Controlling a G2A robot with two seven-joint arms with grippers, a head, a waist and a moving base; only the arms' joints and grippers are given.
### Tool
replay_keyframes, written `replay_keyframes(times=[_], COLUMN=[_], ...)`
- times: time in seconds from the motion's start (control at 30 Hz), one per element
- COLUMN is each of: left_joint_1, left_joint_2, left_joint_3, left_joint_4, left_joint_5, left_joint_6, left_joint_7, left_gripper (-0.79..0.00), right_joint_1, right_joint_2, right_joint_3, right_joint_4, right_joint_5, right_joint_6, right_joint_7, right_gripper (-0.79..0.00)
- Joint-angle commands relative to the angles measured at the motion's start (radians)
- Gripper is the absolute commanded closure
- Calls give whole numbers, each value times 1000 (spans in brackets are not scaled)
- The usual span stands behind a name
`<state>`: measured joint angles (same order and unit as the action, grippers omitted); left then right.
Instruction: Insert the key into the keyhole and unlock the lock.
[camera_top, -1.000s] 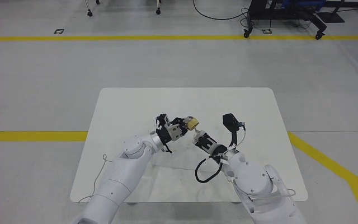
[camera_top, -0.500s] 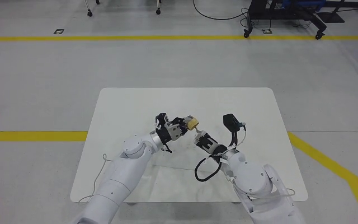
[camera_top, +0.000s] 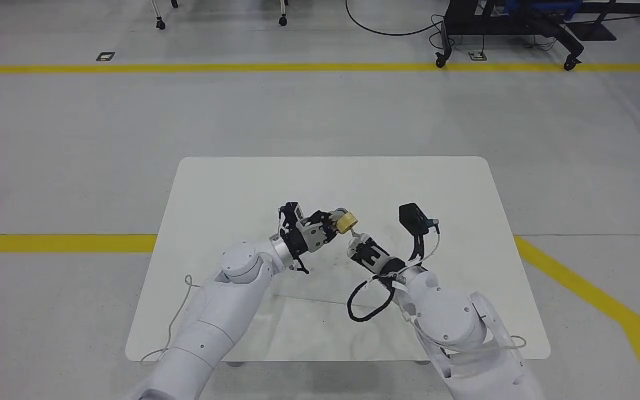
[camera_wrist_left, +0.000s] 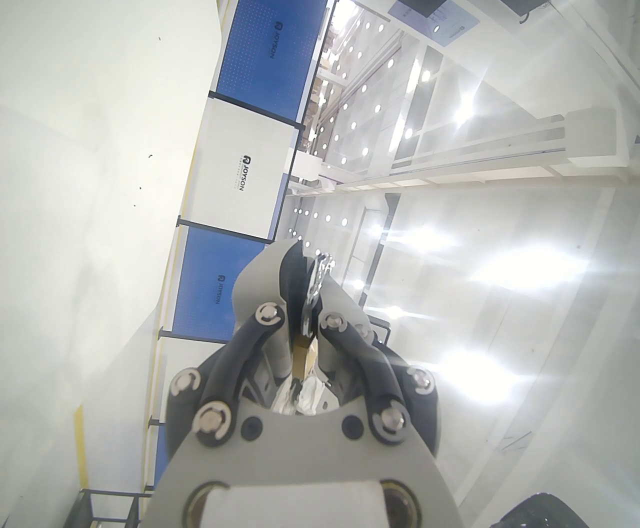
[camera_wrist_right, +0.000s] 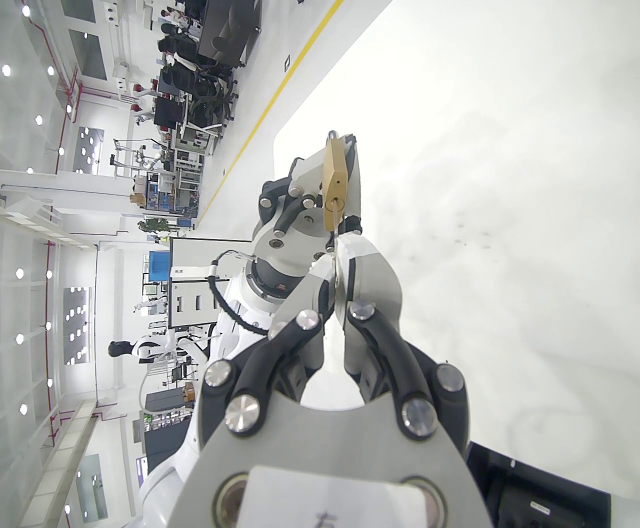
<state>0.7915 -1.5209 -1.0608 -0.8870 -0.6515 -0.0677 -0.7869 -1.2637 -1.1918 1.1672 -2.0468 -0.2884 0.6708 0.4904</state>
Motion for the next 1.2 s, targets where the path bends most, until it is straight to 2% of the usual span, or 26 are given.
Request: replay_keyframes(times=[0.0, 1.17], left_joint_1=[0, 32], left_joint_2=[0, 4], left_joint_3=[1, 19], left_joint_4=[-1, -76], left_joint_5=[8, 162], left_joint_6=[-3, -55], left_joint_7=[3, 87], left_gripper=[0, 0], right_joint_1=[0, 39], right_joint_2=[0, -7], right_joint_3=[1, -17], right_joint_4=[0, 39], right_joint_5=[-1, -40], right_joint_6=[2, 77], right_joint_7=[0, 39], right_gripper=[0, 0])
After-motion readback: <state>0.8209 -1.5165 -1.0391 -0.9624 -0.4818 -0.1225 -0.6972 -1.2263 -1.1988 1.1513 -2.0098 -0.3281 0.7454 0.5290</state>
